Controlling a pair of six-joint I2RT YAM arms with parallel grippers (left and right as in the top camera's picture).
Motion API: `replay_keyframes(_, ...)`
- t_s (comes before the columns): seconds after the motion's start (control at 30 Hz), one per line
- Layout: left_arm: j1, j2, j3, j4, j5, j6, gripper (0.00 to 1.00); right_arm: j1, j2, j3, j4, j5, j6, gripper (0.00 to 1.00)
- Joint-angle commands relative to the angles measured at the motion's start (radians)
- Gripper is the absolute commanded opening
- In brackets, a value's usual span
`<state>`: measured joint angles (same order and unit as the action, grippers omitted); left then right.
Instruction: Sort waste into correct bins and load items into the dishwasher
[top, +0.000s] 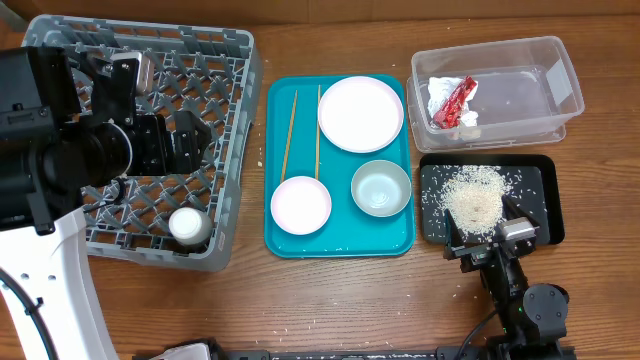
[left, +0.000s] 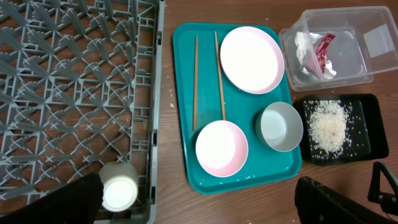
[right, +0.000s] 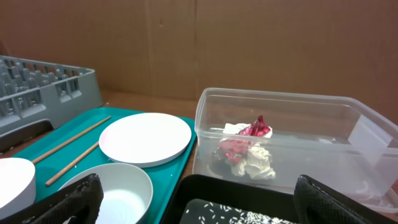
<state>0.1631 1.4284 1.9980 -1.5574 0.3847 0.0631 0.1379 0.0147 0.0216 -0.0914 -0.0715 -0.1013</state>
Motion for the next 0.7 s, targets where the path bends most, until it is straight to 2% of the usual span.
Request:
replay_keyframes(0.0, -0.006, 0.004, -0.001, -0.002, -0.003, 0.027, 1.00, 0.002, -0.012, -0.014, 0.016, 0.003, -0.001, 1.00)
replay_keyframes(0.67, -0.006, 0.004, -0.001, -0.002, -0.003, 0.027, 1.00, 0.020, -0.012, -0.014, 0.016, 0.003, -0.001, 1.00)
